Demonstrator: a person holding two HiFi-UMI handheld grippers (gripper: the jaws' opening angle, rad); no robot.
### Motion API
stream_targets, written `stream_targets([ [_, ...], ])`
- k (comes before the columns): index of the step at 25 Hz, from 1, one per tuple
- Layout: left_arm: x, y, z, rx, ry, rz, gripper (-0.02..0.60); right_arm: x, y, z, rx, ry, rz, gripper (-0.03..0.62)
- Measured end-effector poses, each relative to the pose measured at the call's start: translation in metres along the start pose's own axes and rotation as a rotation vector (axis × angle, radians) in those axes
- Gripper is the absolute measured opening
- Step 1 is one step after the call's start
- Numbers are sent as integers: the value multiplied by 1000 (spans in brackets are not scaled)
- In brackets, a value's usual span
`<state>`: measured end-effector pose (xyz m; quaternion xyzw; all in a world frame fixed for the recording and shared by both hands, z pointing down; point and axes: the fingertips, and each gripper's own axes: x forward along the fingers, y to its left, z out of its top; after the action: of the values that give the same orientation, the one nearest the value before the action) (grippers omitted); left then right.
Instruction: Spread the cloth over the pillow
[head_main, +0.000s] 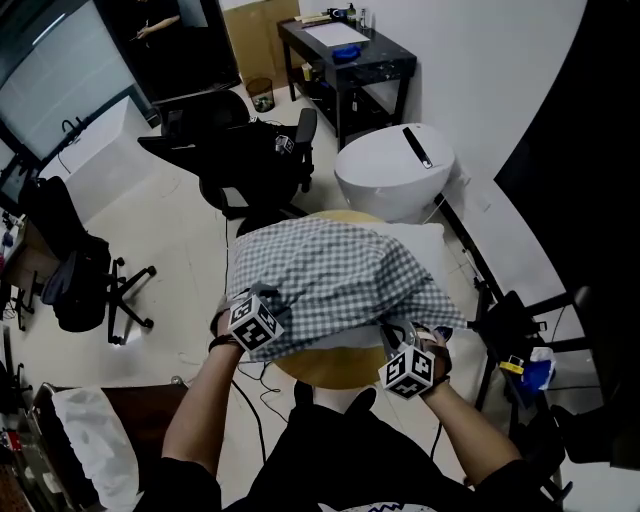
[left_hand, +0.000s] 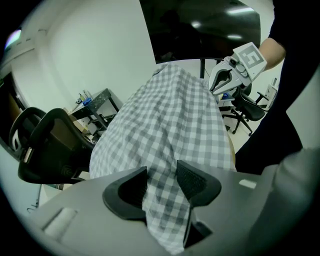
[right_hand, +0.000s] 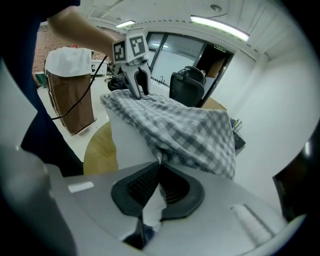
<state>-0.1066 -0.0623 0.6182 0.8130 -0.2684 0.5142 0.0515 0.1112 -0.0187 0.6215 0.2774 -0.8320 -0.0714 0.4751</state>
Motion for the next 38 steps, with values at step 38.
stream_targets([
  [38,-38,-11,93,161,15,5,178,-100,-46,-117,303,-81,-36,133],
])
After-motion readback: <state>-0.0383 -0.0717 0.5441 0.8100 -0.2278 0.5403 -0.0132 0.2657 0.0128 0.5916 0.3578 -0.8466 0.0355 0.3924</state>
